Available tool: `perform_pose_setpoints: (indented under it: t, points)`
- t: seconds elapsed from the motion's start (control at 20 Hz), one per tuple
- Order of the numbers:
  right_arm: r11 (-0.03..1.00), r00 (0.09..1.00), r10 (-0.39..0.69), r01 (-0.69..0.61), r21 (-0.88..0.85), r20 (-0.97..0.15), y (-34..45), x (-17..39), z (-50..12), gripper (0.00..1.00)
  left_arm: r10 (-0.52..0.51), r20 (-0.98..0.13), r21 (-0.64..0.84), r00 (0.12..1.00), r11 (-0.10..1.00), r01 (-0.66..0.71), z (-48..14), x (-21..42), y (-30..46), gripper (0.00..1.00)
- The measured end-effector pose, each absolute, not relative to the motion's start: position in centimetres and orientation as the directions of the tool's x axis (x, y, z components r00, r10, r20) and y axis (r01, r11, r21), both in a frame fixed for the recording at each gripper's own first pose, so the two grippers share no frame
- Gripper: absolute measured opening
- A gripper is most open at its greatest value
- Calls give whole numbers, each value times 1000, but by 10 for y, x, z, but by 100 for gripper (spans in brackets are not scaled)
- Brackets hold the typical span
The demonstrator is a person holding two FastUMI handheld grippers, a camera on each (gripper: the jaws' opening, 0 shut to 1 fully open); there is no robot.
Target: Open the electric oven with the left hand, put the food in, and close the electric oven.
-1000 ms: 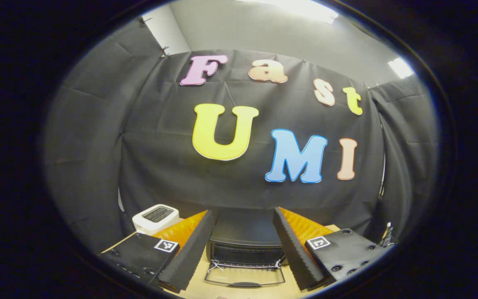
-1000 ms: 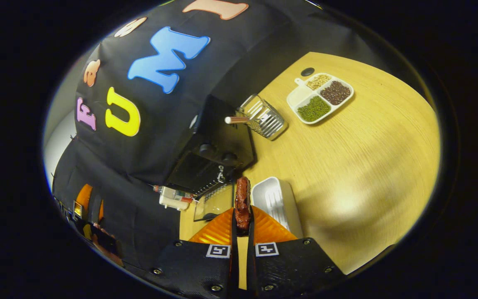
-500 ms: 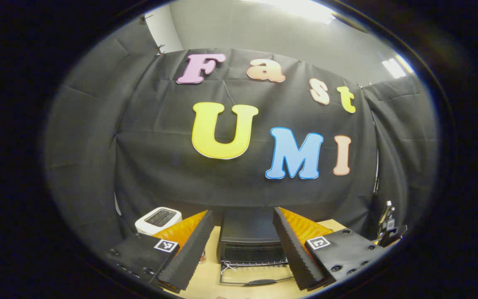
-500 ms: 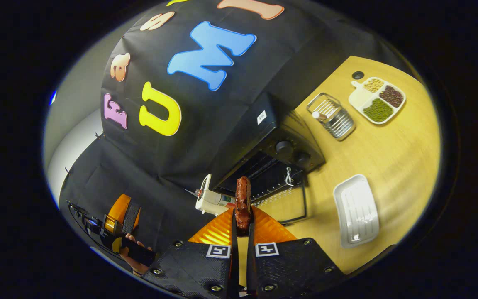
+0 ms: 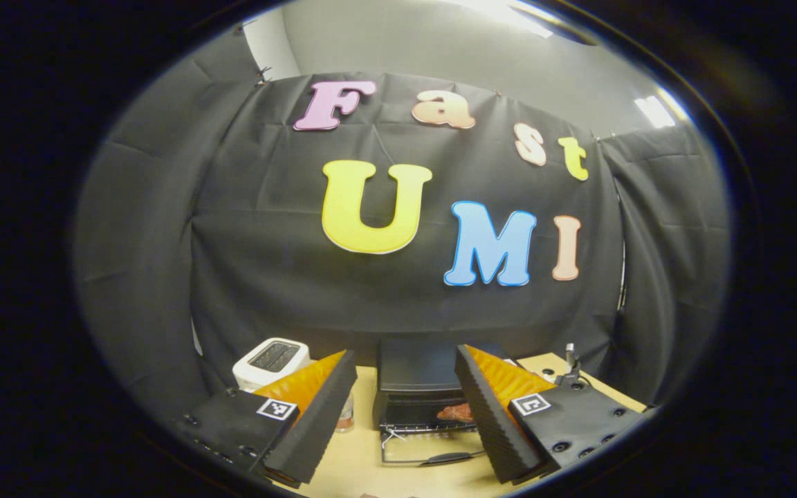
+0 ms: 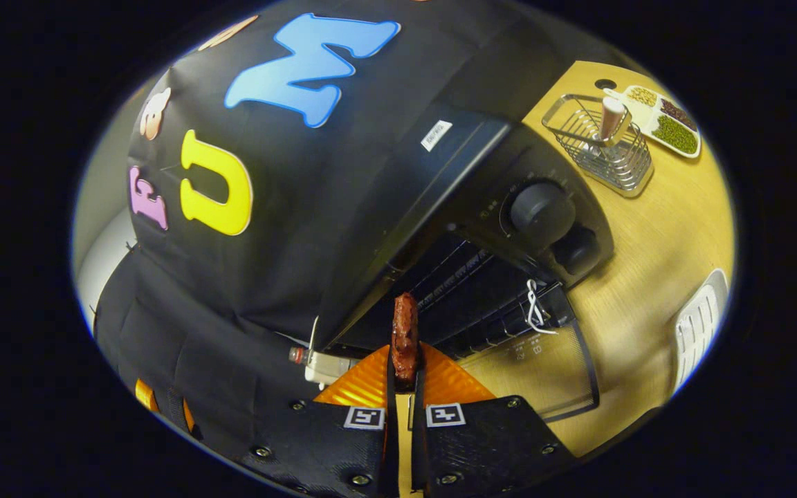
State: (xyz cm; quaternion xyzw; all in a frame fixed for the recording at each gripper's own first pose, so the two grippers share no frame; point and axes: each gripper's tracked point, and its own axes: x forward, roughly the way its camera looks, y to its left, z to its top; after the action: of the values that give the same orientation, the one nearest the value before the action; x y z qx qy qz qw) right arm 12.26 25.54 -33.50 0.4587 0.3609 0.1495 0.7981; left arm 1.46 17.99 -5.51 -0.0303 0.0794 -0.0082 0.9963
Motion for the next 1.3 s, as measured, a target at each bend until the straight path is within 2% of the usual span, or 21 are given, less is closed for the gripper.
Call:
perform_pose_setpoints:
  t: [0.15, 0.2, 0.25, 0.3, 0.4, 0.45, 0.5, 0.6, 0.7, 0.8, 0.85, 0.9, 1.0, 1.1, 1.3]
  points:
    - [503, 723, 528, 158, 850, -446, 261, 144, -353, 7, 12, -174, -57, 985, 998, -22, -60, 7, 199, 96]
    - [497, 728, 517, 173, 850, -451, 261, 149, -359, 7, 22, -182, -55, 983, 998, -32, -63, 6, 206, 100]
    - [496, 735, 503, 187, 848, -455, 261, 153, -363, 7, 36, -193, -52, 981, 998, -47, -66, 4, 212, 96]
    - [490, 742, 494, 194, 850, -453, 262, 157, -368, 7, 49, -202, -52, 978, 997, -61, -69, 3, 218, 100]
    - [490, 758, 473, 197, 849, -449, 262, 164, -371, 7, 77, -223, -69, 972, 993, -95, -76, 4, 226, 97]
    - [501, 763, 459, 201, 842, -456, 262, 168, -373, 8, 82, -227, -82, 970, 991, -103, -76, 0, 228, 92]
    - [514, 768, 443, 206, 833, -463, 264, 173, -374, 8, 83, -228, -93, 970, 990, -107, -76, 0, 228, 96]
    - [578, 770, 400, 209, 789, -497, 264, 177, -376, 8, 78, -226, -97, 971, 990, -102, -77, 3, 224, 97]
    - [676, 766, 347, 195, 710, -541, 257, 179, -381, 15, 46, -235, -101, 971, 992, -71, -82, 8, 211, 96]
    - [720, 753, 329, 191, 667, -570, 255, 177, -384, 25, 28, -238, -102, 971, 993, -54, -83, 12, 202, 96]
    - [732, 747, 319, 197, 652, -583, 249, 175, -385, 22, 20, -238, -104, 971, 994, -45, -83, 14, 197, 100]
    - [746, 745, 318, 186, 640, -587, 243, 173, -386, 33, 12, -238, -107, 971, 994, -38, -83, 16, 191, 100]
    - [787, 730, 324, 145, 600, -602, 232, 161, -382, 41, -15, -245, -115, 969, 993, -14, -88, 18, 175, 100]
    - [831, 736, 319, 86, 550, -597, 219, 145, -374, 42, -43, -251, -116, 967, 993, 14, -90, 21, 158, 96]
    - [926, 774, 273, -50, 375, -572, 178, 103, -336, 43, -96, -234, -107, 967, 992, 72, -85, 30, 121, 96]
